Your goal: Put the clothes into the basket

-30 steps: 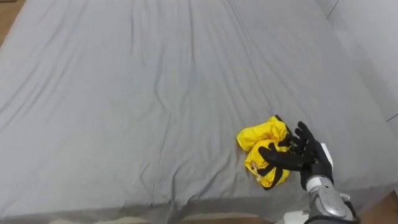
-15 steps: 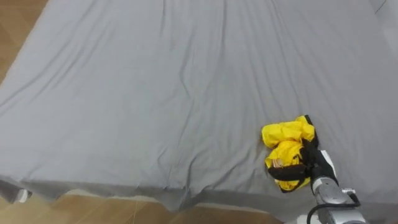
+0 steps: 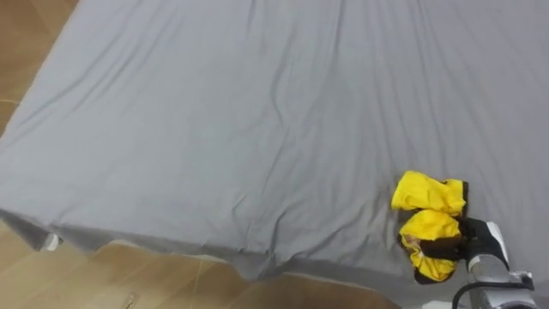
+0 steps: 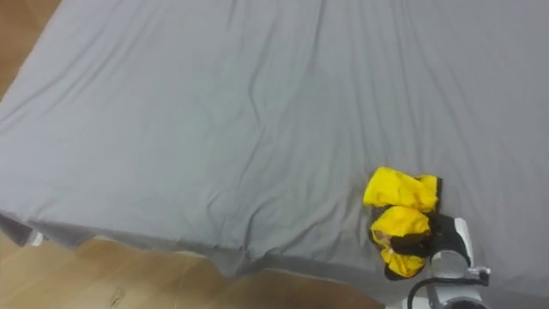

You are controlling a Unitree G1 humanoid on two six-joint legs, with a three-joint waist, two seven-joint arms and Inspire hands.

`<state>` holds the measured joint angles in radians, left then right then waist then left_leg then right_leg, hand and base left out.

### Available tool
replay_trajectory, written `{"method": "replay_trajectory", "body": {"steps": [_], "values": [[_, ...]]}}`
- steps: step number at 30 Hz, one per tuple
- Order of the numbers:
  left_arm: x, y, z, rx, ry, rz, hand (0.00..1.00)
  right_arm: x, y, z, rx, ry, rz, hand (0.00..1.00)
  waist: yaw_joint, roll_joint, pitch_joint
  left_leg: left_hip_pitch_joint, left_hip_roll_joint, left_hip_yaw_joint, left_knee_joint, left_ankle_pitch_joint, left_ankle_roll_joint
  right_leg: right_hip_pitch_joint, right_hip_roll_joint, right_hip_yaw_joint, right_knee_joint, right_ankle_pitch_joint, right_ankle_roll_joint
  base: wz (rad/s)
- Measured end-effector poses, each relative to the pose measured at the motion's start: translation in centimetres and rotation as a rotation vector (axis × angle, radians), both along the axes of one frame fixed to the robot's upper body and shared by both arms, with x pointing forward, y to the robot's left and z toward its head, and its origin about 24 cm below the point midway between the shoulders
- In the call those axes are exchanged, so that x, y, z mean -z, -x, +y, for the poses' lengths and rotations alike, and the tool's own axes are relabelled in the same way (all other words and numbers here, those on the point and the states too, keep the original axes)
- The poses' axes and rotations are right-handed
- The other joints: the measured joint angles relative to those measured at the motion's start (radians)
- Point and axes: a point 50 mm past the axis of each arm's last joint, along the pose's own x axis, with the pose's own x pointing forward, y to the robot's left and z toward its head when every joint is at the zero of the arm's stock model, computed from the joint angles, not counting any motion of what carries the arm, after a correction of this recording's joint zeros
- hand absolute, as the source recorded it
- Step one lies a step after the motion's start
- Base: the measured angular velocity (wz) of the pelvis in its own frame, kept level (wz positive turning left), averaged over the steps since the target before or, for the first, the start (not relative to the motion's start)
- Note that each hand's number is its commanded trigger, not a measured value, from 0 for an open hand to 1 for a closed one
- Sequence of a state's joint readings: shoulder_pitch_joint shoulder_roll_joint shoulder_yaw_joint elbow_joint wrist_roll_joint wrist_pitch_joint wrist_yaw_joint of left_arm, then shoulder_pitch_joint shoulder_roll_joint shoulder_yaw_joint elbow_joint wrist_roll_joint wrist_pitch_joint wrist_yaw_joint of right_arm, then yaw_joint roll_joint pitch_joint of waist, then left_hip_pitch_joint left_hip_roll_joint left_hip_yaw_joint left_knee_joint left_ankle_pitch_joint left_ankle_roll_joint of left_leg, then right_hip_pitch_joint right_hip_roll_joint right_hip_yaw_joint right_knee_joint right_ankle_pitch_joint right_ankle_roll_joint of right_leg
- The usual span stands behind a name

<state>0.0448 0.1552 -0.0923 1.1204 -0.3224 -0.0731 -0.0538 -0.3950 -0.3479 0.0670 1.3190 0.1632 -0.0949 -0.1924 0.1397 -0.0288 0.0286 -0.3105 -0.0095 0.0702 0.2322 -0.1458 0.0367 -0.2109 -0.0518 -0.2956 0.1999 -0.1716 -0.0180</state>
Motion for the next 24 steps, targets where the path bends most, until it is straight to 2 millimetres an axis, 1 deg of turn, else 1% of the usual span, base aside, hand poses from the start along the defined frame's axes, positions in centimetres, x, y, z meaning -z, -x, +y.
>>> {"method": "replay_trajectory", "body": {"steps": [3,4,6,9,10,12,13,14,15,17,18,19,20,21,23,24], "values": [[0.0,0.1,0.1,0.000,-0.003,0.002,0.00,0.3,0.7,-0.1,0.027,-0.030,-0.009,1.00,-0.004,0.000,-0.0005,0.022,-0.002,0.009,-0.002,0.000,0.000,0.019,-0.001,0.009,0.000,0.000,0.000,-0.02],[0.0,0.3,0.2,-0.001,-0.005,0.001,0.00,0.4,0.9,-0.1,0.033,-0.047,-0.019,1.00,-0.008,-0.001,-0.0020,0.030,-0.001,0.012,-0.004,0.000,0.000,0.024,-0.002,0.009,0.000,0.000,0.000,-0.09],[0.0,0.4,0.3,-0.005,-0.009,0.001,0.00,0.6,1.4,-0.1,0.055,-0.094,-0.052,1.00,-0.020,-0.002,-0.0020,0.044,-0.002,0.015,-0.010,0.000,0.000,0.035,-0.004,0.012,-0.001,0.000,0.001,-0.06],[0.0,0.9,0.9,-0.024,-0.023,0.010,0.00,0.7,2.1,0.2,0.067,-0.178,-0.114,1.00,-0.039,-0.009,-0.0046,0.069,-0.001,0.043,-0.022,0.000,0.000,0.043,-0.011,0.032,0.000,-0.003,0.004,-0.25],[0.0,1.4,1.2,-0.041,-0.027,0.015,0.00,0.5,2.2,0.3,0.071,-0.201,-0.141,1.00,-0.053,-0.012,-0.0051,0.087,-0.001,0.058,-0.031,0.000,0.001,0.051,-0.012,0.048,0.000,-0.004,0.006,-0.37],[0.1,2.2,1.5,-0.071,-0.034,0.029,0.00,0.2,2.6,0.4,0.096,-0.247,-0.202,1.00,-0.077,-0.016,-0.0056,0.129,-0.002,0.070,-0.039,0.000,0.001,0.083,-0.012,0.066,-0.001,-0.005,0.007,-0.31],[0.1,2.7,1.7,-0.080,-0.042,0.038,0.00,-0.2,2.7,0.7,0.089,-0.261,-0.237,1.00,-0.104,-0.022,-0.0089,0.157,-0.003,0.079,-0.043,0.000,0.001,0.106,-0.013,0.076,-0.003,-0.008,0.012,-0.27],[0.1,2.9,2.0,-0.078,-0.059,0.043,0.00,-0.9,2.7,1.0,0.081,-0.289,-0.297,1.00,-0.123,-0.031,-0.0137,0.178,-0.003,0.099,-0.048,0.000,0.000,0.123,-0.012,0.099,-0.011,-0.010,0.014,-0.30],[0.1,3.2,2.2,-0.080,-0.068,0.050,0.00,-1.3,2.6,1.1,0.074,-0.302,-0.324,1.00,-0.132,-0.036,-0.0161,0.188,-0.002,0.107,-0.048,0.000,0.000,0.131,-0.010,0.107,-0.014,-0.010,0.013,-0.37],[0.0,3.2,2.5,-0.080,-0.094,0.047,0.00,-2.8,2.4,0.9,0.068,-0.318,-0.416,1.00,-0.170,-0.046,-0.0228,0.231,-0.001,0.129,-0.050,-0.002,0.000,0.158,-0.004,0.139,-0.019,-0.009,0.014,-0.33],[-0.1,3.2,2.5,-0.080,-0.095,0.042,0.00,-3.2,2.4,0.7,0.074,-0.320,-0.440,1.00,-0.176,-0.046,-0.0234,0.245,0.001,0.141,-0.053,-0.005,-0.001,0.164,-0.004,0.151,-0.024,-0.009,0.015,-0.46],[-0.2,3.0,2.5,-0.079,-0.097,0.030,0.00,-4.0,2.3,0.4,0.076,-0.315,-0.484,1.00,-0.183,-0.039,-0.0282,0.270,0.011,0.159,-0.059,-0.018,-0.001,0.178,0.007,0.179,-0.032,-0.008,0.016,-0.56],[-0.1,3.2,2.5,-0.081,-0.101,0.034,0.00,-4.9,2.3,0.3,0.074,-0.311,-0.526,1.00,-0.200,-0.031,-0.0315,0.293,0.018,0.179,-0.070,-0.029,-0.002,0.188,0.020,0.196,-0.029,-0.008,0.016,-0.55],[-0.1,3.2,2.5,-0.082,-0.104,0.035,0.00,-5.2,2.3,0.3,0.071,-0.309,-0.542,1.00,-0.210,-0.030,-0.0312,0.303,0.019,0.185,-0.072,-0.032,-0.002,0.194,0.022,0.203,-0.029,-0.007,0.016,-0.44],[-0.1,3.2,2.4,-0.075,-0.106,0.042,0.00,-6.0,2.2,0.2,0.065,-0.303,-0.582,1.00,-0.232,-0.024,-0.0327,0.331,0.027,0.220,-0.082,-0.037,-0.004,0.202,0.027,0.220,-0.028,0.002,0.013,-0.48],[-0.1,3.1,2.4,-0.071,-0.106,0.041,0.00,-6.0,2.3,0.3,0.066,-0.303,-0.584,1.00,-0.240,-0.024,-0.0327,0.335,0.030,0.229,-0.082,-0.039,-0.005,0.203,0.029,0.225,-0.028,0.003,0.012,-0.45]]}}
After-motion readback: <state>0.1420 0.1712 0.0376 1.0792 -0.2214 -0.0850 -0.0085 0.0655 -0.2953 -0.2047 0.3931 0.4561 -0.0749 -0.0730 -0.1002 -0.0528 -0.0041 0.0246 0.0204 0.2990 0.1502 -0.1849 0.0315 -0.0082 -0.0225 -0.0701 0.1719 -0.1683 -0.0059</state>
